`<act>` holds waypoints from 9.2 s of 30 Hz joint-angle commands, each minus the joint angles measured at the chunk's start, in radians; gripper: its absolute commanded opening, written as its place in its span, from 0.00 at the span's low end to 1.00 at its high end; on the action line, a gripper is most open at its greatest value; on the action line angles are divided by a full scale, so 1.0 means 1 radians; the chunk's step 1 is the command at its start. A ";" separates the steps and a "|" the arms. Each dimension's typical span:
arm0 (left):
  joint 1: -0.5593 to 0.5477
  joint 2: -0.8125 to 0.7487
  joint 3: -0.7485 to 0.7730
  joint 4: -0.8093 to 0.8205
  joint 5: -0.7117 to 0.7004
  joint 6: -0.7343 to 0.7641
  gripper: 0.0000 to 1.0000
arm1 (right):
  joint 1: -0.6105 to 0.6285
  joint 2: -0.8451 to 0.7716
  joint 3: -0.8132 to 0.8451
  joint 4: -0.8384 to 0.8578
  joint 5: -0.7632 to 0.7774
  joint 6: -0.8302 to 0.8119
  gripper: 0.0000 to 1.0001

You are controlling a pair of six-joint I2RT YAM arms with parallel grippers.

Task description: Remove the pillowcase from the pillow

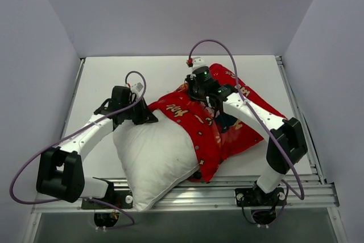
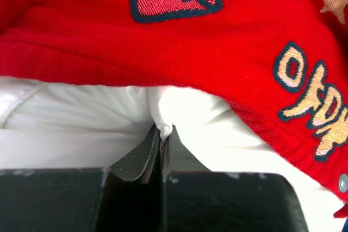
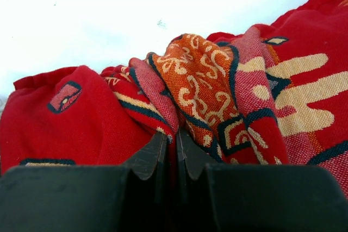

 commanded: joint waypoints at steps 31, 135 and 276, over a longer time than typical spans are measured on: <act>-0.069 -0.192 0.458 -0.372 -0.494 0.378 0.02 | 0.092 0.409 0.632 -0.398 -0.219 -0.193 0.54; -0.377 -0.251 -0.191 0.157 -0.865 -0.031 0.83 | 0.137 -0.452 -0.551 0.285 0.040 0.143 0.79; 0.227 -0.634 0.268 -0.617 -0.290 0.234 0.55 | -0.535 -0.757 -0.273 -0.145 0.163 0.342 0.35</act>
